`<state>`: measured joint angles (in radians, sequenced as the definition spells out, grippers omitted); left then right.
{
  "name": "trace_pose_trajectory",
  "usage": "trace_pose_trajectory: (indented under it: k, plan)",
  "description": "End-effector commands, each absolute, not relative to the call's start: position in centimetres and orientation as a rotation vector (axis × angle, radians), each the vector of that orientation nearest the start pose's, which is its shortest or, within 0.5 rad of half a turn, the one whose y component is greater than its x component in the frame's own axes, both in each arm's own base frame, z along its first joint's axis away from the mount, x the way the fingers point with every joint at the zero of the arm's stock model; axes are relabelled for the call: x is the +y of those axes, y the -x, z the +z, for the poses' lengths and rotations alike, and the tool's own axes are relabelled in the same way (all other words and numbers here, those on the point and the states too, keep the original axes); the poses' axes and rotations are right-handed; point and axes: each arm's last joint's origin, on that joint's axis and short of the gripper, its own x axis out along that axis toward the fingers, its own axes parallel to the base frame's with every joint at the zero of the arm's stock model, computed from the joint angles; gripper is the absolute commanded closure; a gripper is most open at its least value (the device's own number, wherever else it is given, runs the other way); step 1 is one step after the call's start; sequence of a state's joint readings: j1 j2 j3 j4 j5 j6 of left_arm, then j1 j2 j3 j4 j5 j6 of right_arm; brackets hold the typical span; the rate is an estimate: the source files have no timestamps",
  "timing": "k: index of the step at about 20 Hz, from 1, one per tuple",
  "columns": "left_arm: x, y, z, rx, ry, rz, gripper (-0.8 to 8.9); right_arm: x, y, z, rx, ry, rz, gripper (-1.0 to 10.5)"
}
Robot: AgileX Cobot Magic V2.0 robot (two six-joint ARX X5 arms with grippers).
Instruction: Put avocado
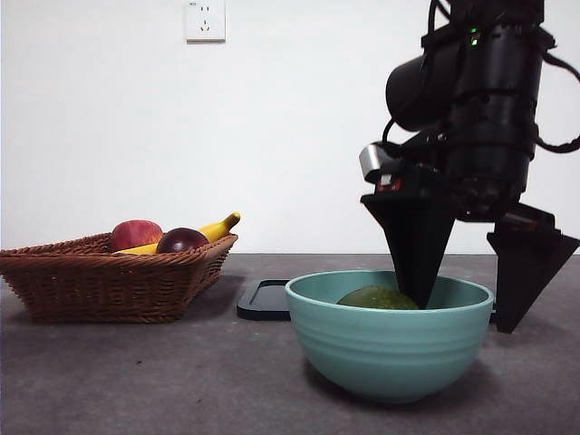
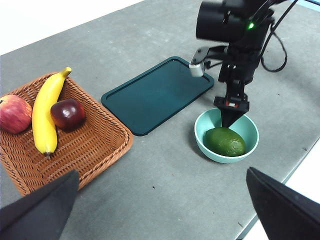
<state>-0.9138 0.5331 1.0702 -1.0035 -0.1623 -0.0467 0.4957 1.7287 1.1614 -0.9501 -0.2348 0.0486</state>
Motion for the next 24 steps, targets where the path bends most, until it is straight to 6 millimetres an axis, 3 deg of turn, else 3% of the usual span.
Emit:
trace_pose_trajectory:
  k: [1,3,7,14,19,24]
  plan:
    - [-4.3,-3.9,37.6,0.408,-0.181,-0.728,2.52,15.6,-27.0,18.6,1.532,0.176,0.563,6.2]
    - [-4.3,-3.9,37.6,0.409,-0.181,-0.728,2.52,15.6,-27.0,18.7,1.531,0.165,0.58,8.1]
    - [-4.3,-3.9,37.6,0.41,-0.182,-0.728,2.52,15.9,-26.9,18.7,1.526,0.121,0.651,9.4]
    - [-4.3,-3.9,37.6,0.41,-0.182,-0.728,2.52,15.9,-27.7,20.0,1.491,0.145,0.534,9.4]
    - [-4.3,-3.9,37.6,0.41,-0.182,-0.728,2.52,15.0,-30.7,23.6,1.377,0.077,0.474,9.4]
    - [-4.3,-3.9,37.6,0.41,-0.182,-0.728,2.52,14.0,-36.1,25.0,1.351,-0.017,0.439,9.4]
